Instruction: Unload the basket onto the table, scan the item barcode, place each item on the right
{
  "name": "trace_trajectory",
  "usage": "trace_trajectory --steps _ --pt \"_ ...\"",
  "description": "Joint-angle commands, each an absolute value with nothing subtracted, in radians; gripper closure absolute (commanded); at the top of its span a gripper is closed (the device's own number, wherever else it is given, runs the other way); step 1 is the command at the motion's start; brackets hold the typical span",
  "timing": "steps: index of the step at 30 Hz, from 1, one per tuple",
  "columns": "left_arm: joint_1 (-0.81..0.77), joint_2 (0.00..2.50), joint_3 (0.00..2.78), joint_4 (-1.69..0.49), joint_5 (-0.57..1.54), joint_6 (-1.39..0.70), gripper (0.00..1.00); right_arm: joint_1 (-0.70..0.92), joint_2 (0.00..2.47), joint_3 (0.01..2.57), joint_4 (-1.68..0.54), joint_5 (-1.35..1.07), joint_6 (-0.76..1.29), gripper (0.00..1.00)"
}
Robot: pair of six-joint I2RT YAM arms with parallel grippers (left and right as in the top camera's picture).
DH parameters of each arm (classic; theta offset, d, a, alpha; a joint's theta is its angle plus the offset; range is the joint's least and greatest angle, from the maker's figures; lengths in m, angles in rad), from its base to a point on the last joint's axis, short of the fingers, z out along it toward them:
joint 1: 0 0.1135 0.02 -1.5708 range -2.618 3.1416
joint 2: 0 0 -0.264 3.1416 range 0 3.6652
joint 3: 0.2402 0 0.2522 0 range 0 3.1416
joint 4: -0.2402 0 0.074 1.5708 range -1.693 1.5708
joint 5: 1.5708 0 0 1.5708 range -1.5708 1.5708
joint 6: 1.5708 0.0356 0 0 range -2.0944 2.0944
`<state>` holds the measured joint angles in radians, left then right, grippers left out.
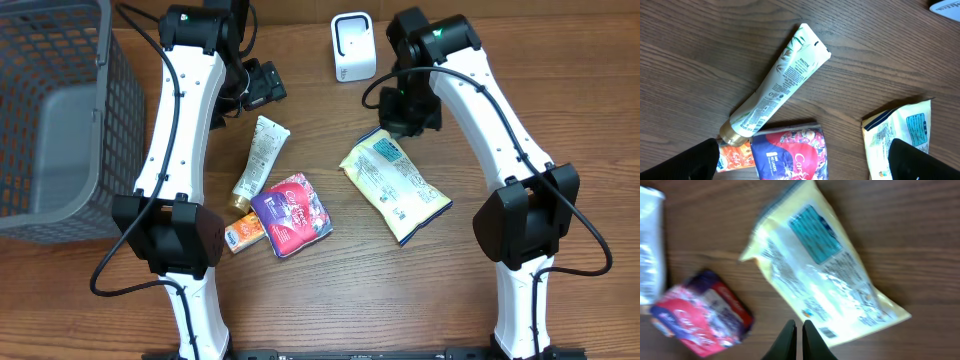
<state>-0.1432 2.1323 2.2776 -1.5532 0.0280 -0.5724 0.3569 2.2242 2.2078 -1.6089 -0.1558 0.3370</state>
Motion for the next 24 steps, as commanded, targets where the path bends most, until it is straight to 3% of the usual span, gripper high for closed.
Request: trace_trajectory --steps 1,11,14,24 --pt "-0.145 2.12 2.297 -1.556 0.019 -0.561 0.0 0.366 2.222 2.141 -1.628 -0.127 0.279 0.93" --pt "-0.145 2.12 2.297 -1.56 0.018 -0.56 0.0 0.403 2.222 1.781 -1.354 -0.192 0.288 0.92" --pt "-0.145 2.12 2.297 -1.559 0.019 -0.56 0.0 0.403 2.222 1.695 -1.258 -0.192 0.289 0.96" --pt "-0.146 2.12 2.297 -1.56 0.019 -0.56 0.0 0.385 2.218 1.853 -1.221 -0.223 0.352 0.96"
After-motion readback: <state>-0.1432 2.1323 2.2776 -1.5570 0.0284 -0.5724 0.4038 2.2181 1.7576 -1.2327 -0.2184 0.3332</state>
